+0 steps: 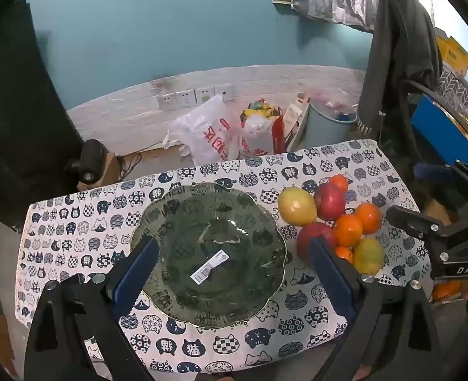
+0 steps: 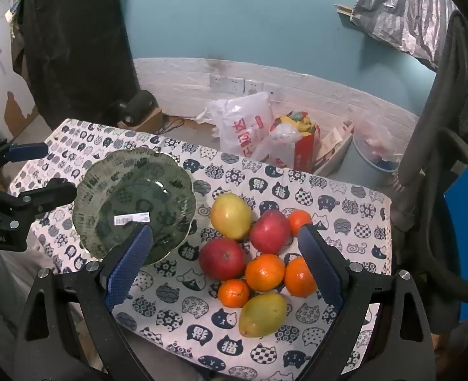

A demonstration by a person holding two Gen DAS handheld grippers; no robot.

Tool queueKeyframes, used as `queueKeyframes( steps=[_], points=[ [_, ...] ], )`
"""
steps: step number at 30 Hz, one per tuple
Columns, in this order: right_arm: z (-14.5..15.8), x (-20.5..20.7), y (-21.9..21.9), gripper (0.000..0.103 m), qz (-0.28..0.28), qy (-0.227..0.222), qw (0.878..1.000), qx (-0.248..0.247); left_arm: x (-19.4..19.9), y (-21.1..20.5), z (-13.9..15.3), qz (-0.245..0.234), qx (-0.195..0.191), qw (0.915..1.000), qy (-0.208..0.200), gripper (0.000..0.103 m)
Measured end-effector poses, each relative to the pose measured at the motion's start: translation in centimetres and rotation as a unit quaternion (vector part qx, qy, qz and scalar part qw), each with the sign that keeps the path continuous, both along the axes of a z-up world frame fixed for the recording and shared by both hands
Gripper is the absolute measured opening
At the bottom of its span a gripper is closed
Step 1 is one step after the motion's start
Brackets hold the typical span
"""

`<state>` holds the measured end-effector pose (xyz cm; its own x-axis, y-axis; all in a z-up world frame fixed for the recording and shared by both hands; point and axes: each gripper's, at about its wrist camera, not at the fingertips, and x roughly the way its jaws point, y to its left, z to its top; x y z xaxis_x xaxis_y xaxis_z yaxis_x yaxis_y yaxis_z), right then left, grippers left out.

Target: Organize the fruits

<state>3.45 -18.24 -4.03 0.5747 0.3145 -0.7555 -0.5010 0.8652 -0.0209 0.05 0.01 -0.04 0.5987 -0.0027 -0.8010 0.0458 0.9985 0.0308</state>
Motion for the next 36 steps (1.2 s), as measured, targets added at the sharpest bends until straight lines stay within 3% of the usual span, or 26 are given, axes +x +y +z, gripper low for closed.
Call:
queueKeyframes(
  steps=[36],
  points=[
    [-0.4, 0.3, -0.1, 0.091, 0.005, 0.015, 1.000, 0.006, -0.7, -0.5, -0.8, -0.008, -0.006, 0.9999, 0.000, 0.096]
  ],
)
